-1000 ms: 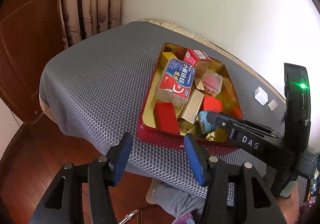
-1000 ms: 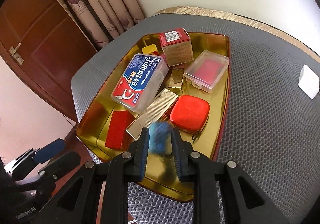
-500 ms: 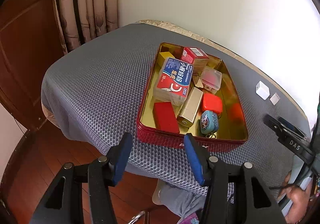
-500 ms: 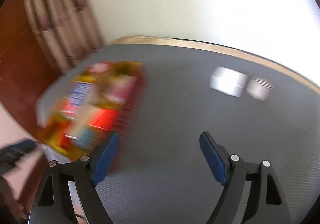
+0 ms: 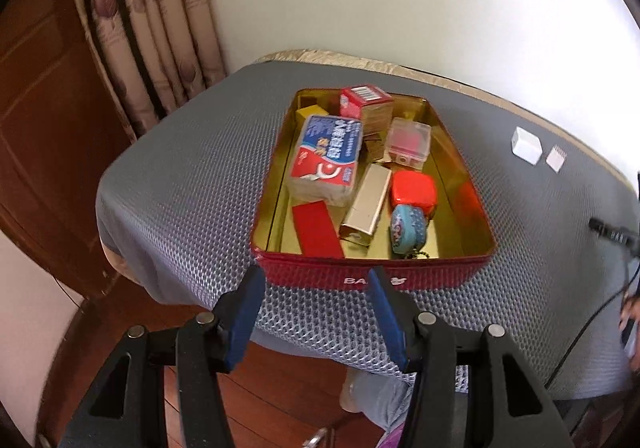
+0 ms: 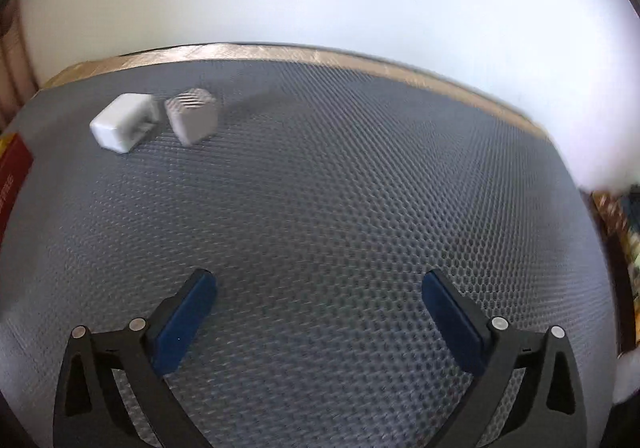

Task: Organize rigid objects
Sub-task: 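Grasp the white plug charger with the left gripper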

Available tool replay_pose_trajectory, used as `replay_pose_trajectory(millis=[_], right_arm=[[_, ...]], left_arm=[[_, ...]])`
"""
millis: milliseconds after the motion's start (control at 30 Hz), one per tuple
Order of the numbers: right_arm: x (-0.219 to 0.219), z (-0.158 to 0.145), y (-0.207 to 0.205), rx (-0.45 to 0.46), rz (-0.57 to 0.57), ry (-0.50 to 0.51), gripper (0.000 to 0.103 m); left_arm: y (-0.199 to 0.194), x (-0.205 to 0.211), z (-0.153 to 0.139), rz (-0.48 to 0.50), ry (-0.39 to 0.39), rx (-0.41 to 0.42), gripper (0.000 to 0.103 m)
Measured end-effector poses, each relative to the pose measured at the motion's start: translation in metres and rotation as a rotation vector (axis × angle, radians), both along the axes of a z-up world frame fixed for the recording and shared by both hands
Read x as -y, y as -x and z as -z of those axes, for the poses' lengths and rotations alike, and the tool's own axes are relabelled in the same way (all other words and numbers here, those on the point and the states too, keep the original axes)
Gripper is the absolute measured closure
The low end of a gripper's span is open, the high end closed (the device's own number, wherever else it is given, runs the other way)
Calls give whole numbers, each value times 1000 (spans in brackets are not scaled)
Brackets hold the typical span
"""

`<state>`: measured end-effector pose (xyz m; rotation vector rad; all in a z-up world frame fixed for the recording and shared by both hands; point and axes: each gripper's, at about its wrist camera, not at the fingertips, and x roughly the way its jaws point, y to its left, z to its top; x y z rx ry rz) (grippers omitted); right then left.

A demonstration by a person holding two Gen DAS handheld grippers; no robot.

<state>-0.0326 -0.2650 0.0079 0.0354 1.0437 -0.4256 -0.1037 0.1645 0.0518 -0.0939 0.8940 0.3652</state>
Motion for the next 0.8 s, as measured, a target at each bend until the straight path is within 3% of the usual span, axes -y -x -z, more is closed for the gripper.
replay_pose_trajectory(millis=[67,433,667,800], right_arm=[[18,1,-1,9,36,-70,0],[23,-3,11,30,23,-81,0],[15,-8,17,61,23,-108,0],[12,-11,22,83,11,-130,0]], left_arm=[[-3,10,-4,25,-20,-1,48],[-77,97,-23,263,-15,-6,46],[-162,142,-6,383,120,-112,45],[-213,162,0,449,158,-134,45]])
